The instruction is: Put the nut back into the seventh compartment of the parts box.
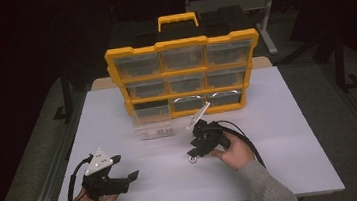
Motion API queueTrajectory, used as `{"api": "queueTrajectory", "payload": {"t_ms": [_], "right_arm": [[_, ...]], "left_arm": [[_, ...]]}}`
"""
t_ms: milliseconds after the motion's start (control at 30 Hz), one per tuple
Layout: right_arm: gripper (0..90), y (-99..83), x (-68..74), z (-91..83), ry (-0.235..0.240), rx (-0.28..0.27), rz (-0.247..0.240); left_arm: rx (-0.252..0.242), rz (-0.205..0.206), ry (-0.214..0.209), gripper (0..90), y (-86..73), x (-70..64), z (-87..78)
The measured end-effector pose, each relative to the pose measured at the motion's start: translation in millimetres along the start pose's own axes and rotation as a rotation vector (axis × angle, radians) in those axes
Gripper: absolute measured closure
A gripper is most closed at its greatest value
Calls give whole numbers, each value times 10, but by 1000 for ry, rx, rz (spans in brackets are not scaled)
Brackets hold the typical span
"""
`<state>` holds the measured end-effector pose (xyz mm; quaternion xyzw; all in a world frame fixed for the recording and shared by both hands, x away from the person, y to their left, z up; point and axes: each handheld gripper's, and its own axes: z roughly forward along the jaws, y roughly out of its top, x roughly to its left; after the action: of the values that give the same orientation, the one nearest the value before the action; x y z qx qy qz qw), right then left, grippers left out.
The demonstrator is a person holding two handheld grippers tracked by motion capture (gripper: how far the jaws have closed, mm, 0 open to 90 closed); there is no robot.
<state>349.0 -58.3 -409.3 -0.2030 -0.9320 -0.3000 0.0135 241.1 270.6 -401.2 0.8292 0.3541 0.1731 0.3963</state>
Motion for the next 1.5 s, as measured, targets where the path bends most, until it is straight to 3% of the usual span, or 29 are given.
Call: {"api": "queueTrajectory", "payload": {"t_ms": [333,500,600,833,1100,1500], "right_arm": [[581,-57,76,106,1,43,-46],[607,-81,116,149,-7,62,-86],[625,-79,124,164,-4,65,-93],[655,-65,155,223,-23,84,-116],[682,-59,167,243,-48,73,-111],[686,-73,160,241,-46,62,-93]], "left_arm": [[0,14,0,183,2,6,-1],[0,-3,-1,183,-1,-5,5],[0,11,0,183,3,4,2],[-2,-4,0,183,0,-1,-4],[-1,9,0,183,2,6,-5],[1,13,-1,183,2,6,-1]]}}
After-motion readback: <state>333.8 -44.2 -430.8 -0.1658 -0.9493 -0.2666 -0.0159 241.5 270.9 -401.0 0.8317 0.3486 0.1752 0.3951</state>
